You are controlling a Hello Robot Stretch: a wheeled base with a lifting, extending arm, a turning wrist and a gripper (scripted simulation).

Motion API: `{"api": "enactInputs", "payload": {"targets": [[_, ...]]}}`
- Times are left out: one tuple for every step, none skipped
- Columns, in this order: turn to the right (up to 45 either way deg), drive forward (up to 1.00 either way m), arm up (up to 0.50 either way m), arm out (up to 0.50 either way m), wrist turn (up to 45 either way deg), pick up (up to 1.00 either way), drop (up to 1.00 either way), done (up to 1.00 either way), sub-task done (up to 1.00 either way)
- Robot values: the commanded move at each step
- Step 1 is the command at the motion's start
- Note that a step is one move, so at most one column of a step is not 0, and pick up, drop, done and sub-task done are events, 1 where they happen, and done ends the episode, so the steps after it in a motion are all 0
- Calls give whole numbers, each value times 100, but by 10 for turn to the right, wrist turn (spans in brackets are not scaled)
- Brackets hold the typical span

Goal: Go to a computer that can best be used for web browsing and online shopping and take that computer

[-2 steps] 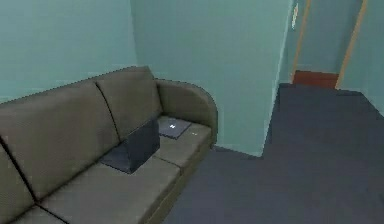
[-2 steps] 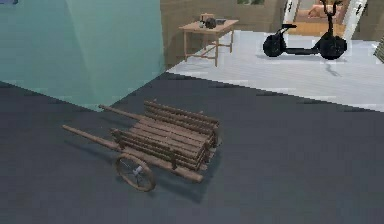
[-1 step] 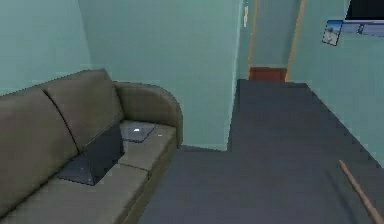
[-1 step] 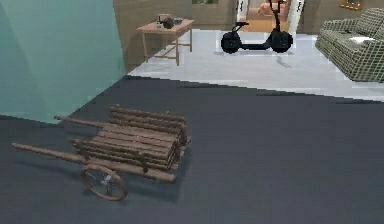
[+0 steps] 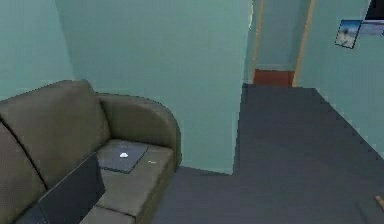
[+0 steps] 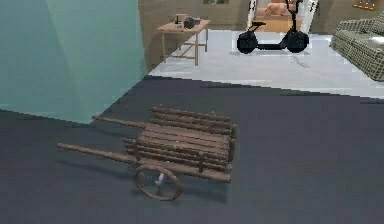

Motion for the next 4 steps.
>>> {"api": "enactInputs", "payload": {"targets": [[-450, 0, 0, 0, 0, 0, 0, 0, 0], [-450, 0, 0, 0, 0, 0, 0, 0, 0], [-360, 0, 0, 0, 0, 0, 0, 0, 0], [450, 0, 0, 0, 0, 0, 0, 0, 0]]}}
